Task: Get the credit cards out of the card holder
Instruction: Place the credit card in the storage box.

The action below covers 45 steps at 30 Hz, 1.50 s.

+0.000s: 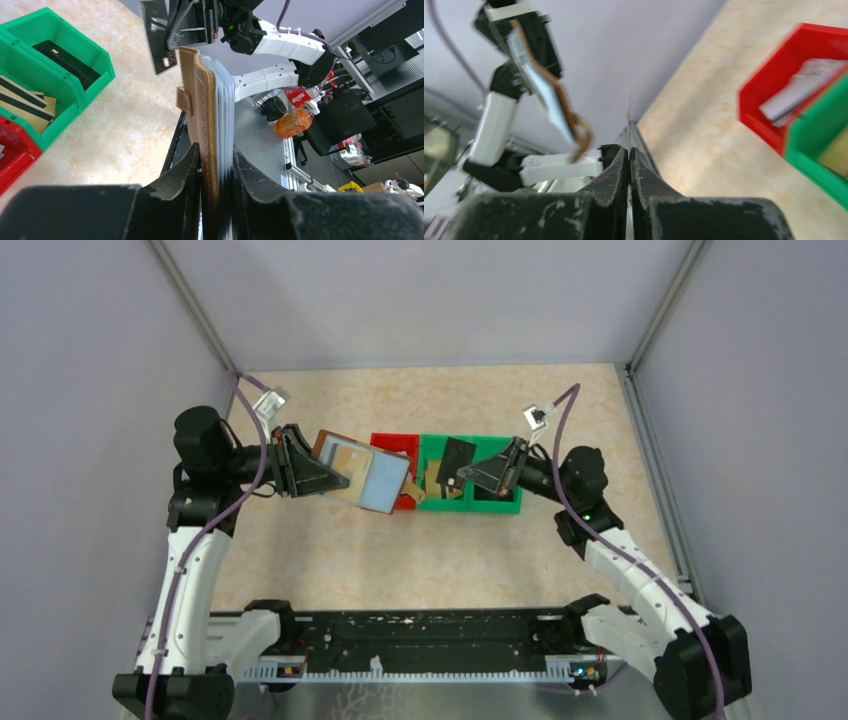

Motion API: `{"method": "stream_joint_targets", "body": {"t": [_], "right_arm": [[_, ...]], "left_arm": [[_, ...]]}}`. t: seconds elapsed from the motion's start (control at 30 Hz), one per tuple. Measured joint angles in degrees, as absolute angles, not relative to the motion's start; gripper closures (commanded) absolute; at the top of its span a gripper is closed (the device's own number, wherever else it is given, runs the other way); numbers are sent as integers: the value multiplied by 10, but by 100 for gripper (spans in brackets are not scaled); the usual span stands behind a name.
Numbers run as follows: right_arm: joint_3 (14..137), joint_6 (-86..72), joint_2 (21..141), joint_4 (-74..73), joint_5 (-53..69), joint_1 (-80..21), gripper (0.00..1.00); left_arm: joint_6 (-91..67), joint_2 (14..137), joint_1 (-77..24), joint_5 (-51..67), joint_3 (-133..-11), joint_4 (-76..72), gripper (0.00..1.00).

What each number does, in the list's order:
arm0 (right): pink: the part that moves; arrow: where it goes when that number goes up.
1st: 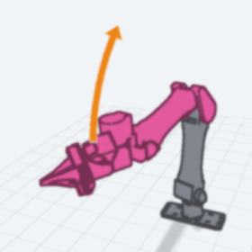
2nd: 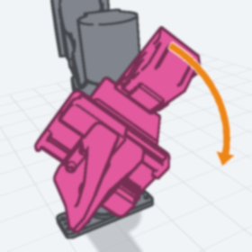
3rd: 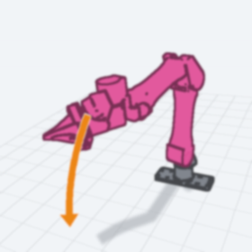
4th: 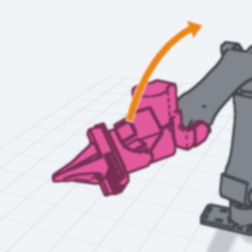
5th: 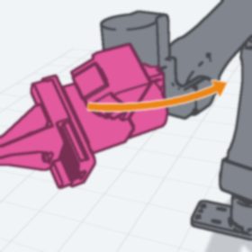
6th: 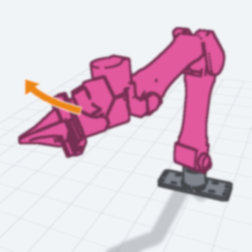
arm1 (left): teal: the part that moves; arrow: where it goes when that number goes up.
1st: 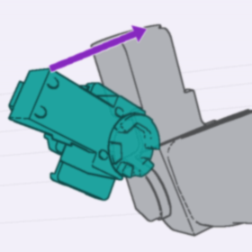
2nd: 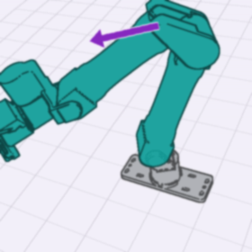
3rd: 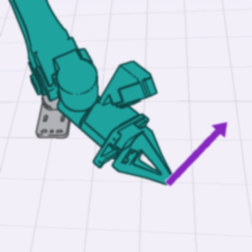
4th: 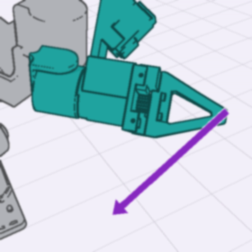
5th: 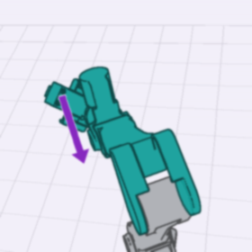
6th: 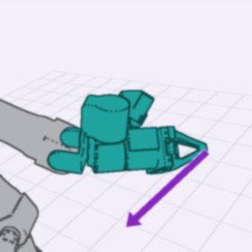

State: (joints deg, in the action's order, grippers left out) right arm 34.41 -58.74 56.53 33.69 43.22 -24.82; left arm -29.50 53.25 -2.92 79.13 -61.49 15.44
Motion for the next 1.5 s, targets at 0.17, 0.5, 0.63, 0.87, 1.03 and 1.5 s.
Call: {"method": "stream_joint_targets", "body": {"t": [0.17, 0.5, 0.63, 0.87, 1.03, 1.5], "right_arm": [[406, -448, 540, 64, 425, -168, 100], [448, -294, 616, -184, 335, -146, 100], [448, -279, 648, -189, 312, -146, 100], [464, -249, 717, -197, 261, -145, 100], [504, -229, 760, -201, 223, -146, 100], [575, -211, 910, -185, 166, -145, 81]], "left_arm": [[-295, 533, -29, 793, -615, 154, 100], [-342, 529, -29, 811, -615, 115, 100], [-350, 522, -29, 815, -615, 105, 100], [-345, 519, -31, 816, -615, 106, 100], [-338, 515, -31, 817, -615, 107, 100], [-334, 514, -31, 821, -615, 112, 100]]}}
